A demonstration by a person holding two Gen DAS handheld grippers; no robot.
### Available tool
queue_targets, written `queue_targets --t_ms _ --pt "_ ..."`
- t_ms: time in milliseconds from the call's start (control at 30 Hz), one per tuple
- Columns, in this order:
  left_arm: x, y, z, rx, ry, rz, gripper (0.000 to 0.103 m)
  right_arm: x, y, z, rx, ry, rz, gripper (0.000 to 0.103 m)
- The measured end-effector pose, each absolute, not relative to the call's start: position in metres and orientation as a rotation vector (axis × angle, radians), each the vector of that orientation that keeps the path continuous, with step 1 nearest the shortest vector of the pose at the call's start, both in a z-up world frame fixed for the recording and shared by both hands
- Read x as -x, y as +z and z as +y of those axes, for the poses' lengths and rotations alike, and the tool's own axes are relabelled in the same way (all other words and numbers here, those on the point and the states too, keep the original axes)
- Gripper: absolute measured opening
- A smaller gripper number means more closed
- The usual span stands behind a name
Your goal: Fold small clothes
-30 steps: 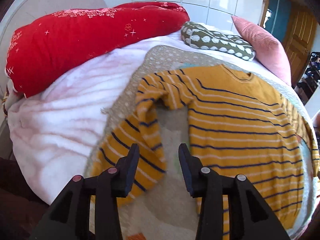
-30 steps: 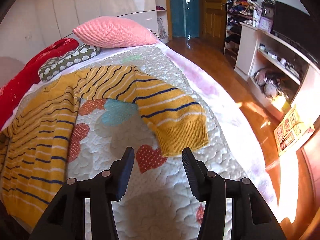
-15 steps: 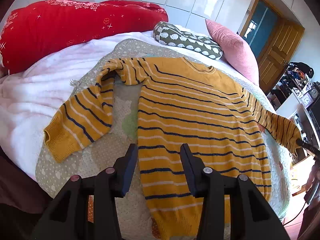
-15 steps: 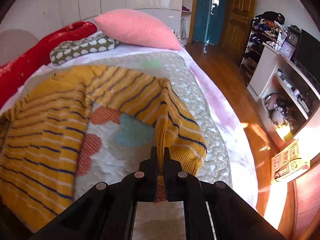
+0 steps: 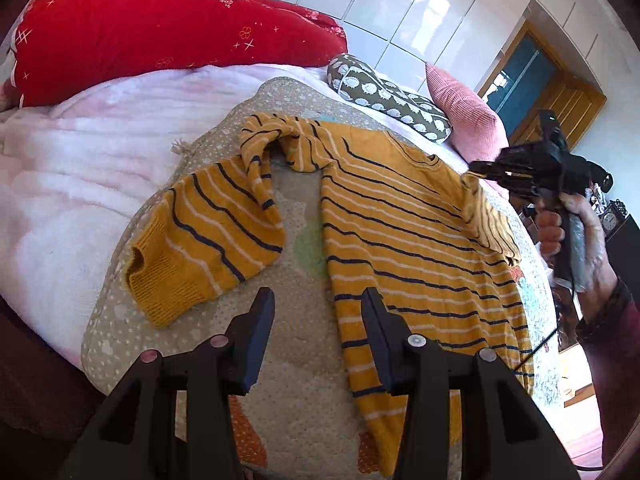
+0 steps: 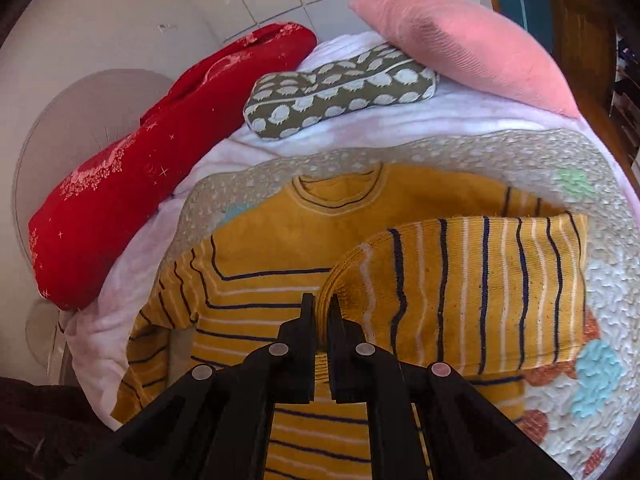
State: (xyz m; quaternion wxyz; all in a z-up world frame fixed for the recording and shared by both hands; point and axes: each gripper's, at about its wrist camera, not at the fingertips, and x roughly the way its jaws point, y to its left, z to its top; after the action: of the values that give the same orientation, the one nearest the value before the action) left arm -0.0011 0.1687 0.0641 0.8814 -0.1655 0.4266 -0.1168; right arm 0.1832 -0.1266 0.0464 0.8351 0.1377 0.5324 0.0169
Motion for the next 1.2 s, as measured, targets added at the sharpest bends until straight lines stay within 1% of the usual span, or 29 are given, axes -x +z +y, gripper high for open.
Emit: queue_targets --t_ms 133,233,300,333,367,400,433,467,500,567,633,800,1000,1200 --pt "-0.002 0.056 0.187 0.382 -0.238 0.901 0.044 -0.221 -0.013 -0.059 -0.255 0.092 1.224 0.005" --pt "-0.004 0.053 0.192 0.384 -0.232 0.899 0.044 -0.237 -0.047 -0.015 -0.208 0.142 1.288 0.005" --pt "-0.005 0.052 0.192 0.384 -0.236 0.901 0.044 -0.241 -0.059 0.0 -0.22 0.164 1.319 0.01" --pt "-0.006 0.051 0.19 0.381 -0.238 0.903 0.044 -0.241 -0.061 0.002 -0.24 0.179 1.325 0.013" --pt "-0.006 0.05 0.188 0.376 -0.24 0.907 0.044 -0.24 -0.059 0.003 -0.269 0.208 1.324 0.022" --pt "-0.006 0.05 0.186 0.372 -0.242 0.91 0.044 -0.238 -0.054 0.003 -0.299 0.24 1.314 0.033" --pt "-0.006 0.05 0.184 0.368 -0.247 0.913 0.044 -0.235 -0.046 0.003 -0.31 0.253 1.292 0.038" --pt "-0.005 0.05 0.181 0.362 -0.25 0.915 0.044 -0.228 -0.035 -0.001 -0.301 0.255 1.264 0.045" --pt "-0.003 0.05 0.177 0.354 -0.253 0.916 0.044 -0.223 -0.024 -0.004 -0.28 0.255 1.242 0.048" --pt "0.0 0.052 0.17 0.343 -0.262 0.913 0.05 -0.206 0.001 -0.021 -0.244 0.247 1.198 0.048" --pt "0.003 0.052 0.162 0.335 -0.273 0.916 0.052 -0.185 0.021 -0.048 -0.2 0.191 1.161 0.048" --pt "0.012 0.05 0.14 0.316 -0.3 0.951 0.052 -0.107 0.052 -0.152 -0.198 -0.004 1.11 0.048" --pt "0.026 0.038 0.12 0.324 -0.303 1.018 0.052 0.008 0.057 -0.273 -0.329 -0.198 1.078 0.048" --pt "0.041 0.027 0.098 0.289 -0.299 1.079 0.052 0.09 0.042 -0.312 -0.418 -0.224 1.065 0.048"
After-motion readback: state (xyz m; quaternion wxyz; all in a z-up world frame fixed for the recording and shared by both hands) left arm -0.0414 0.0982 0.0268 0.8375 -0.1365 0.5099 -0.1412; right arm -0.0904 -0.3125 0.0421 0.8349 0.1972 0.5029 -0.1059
